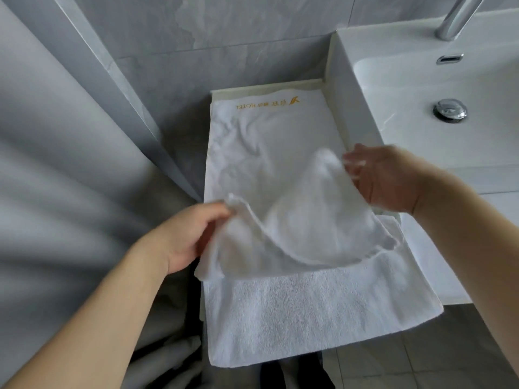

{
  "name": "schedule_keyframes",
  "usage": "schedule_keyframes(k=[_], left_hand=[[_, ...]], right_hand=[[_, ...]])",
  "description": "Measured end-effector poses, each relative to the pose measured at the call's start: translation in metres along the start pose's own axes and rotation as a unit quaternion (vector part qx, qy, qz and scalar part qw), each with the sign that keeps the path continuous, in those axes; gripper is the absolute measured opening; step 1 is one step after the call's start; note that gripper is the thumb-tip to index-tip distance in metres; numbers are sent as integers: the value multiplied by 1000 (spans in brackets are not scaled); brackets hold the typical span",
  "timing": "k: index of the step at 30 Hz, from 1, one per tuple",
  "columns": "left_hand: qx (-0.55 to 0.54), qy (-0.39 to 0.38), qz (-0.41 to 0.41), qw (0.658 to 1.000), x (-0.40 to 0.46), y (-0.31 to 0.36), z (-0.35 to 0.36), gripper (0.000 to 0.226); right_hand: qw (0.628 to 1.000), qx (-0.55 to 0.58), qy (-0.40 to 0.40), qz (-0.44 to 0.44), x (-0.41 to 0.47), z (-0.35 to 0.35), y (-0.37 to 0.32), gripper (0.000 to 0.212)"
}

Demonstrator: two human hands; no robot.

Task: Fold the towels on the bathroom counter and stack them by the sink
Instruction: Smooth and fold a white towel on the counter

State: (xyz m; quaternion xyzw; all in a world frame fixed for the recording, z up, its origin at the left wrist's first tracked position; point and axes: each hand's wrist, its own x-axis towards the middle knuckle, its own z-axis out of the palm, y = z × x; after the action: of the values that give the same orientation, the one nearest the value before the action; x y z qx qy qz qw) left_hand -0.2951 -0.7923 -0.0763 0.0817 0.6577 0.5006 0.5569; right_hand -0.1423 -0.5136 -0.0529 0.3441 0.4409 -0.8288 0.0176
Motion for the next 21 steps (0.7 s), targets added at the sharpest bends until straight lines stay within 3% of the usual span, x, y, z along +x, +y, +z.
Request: schedule_keyframes(k=[3, 4, 7, 9, 10, 11, 12, 14, 16, 18, 20, 21], left_hand=[[155, -137, -15, 978, -5, -13, -2, 27], [182, -157, -30, 970, -6, -15, -2, 35], [253, -253, -93, 929, -10, -13, 2, 41], [342, -336, -170, 861, -14, -4, 7, 36], [384, -338, -207, 834, -12, 1, 9, 39], [416, -318, -230, 820, -9, 6, 11, 41], [436, -282, -233, 822, -3, 11, 13, 42], [445, -151, -172, 866, 17, 21, 20, 34], [423, 25, -68, 903, 46, 31, 22, 25], [435, 155, 21, 887, 78, 43, 16, 22], [474, 205, 52, 855, 109, 52, 5, 31], [495, 212, 48, 841, 124, 54, -1, 39]], right_hand=[[973, -206, 61, 86, 2, -5, 31, 81], [956, -263, 79, 105, 1, -3, 36, 85], [862, -469, 82, 176, -7, -1, 30, 63], [751, -605, 45, 260, -16, 7, 20, 46], [690, -659, 29, 298, -20, 12, 17, 39], [640, -696, 16, 324, -22, 16, 15, 34], [616, -710, 16, 341, -23, 22, 12, 28], [611, -713, 51, 340, -20, 33, 5, 15], [611, -739, 100, 267, -4, 40, -3, 18], [604, -776, 146, 112, 24, 45, -9, 19], [611, -773, 172, -1, 63, 46, -8, 13], [627, -760, 170, -28, 83, 47, -6, 21]])
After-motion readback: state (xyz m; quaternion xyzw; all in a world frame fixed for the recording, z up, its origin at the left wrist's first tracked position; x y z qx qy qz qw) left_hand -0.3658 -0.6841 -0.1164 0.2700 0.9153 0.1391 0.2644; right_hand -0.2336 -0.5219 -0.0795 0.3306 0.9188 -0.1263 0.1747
